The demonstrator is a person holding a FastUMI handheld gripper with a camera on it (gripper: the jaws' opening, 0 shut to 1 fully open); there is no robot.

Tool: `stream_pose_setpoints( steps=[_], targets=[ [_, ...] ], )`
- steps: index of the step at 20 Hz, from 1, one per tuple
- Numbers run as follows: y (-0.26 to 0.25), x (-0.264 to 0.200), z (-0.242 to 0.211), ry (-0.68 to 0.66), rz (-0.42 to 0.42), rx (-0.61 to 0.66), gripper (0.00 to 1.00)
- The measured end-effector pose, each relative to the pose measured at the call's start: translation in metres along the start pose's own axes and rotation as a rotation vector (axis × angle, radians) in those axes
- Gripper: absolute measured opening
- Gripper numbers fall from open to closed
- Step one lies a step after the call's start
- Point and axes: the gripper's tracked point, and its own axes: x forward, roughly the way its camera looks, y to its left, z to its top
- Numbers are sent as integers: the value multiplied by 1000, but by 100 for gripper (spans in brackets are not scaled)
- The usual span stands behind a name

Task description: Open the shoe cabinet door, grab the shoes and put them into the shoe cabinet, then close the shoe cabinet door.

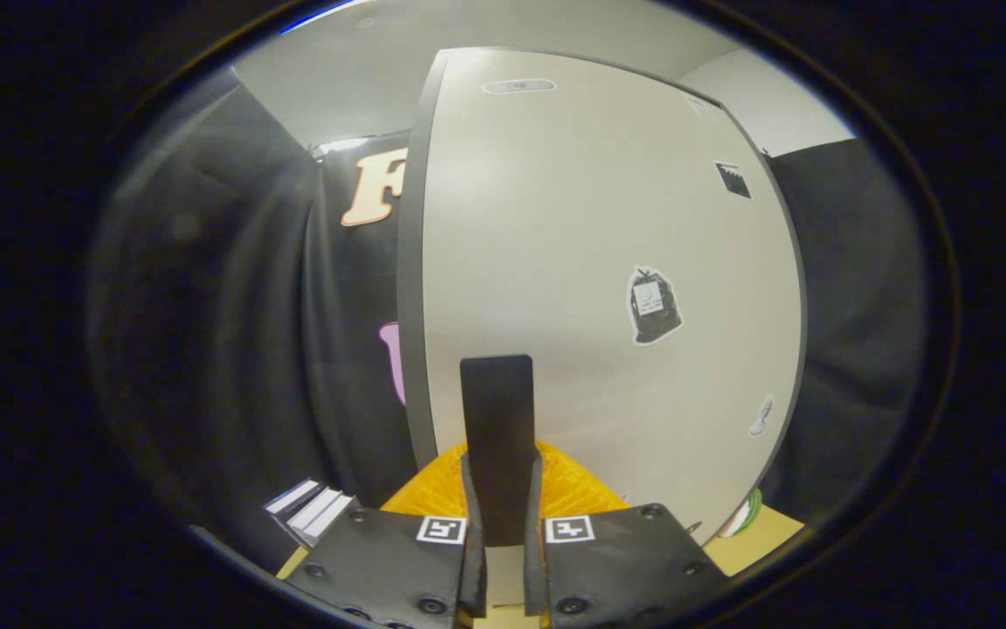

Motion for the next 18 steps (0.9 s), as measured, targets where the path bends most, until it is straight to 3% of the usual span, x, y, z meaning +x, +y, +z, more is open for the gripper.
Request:
stream_pose_setpoints(
  steps=[6, 18],
  targets=[
    [-14, -38, 2, 3, 60, 8, 18],
    [-71, -119, 10, 50, 300, -3, 18]
  ],
)
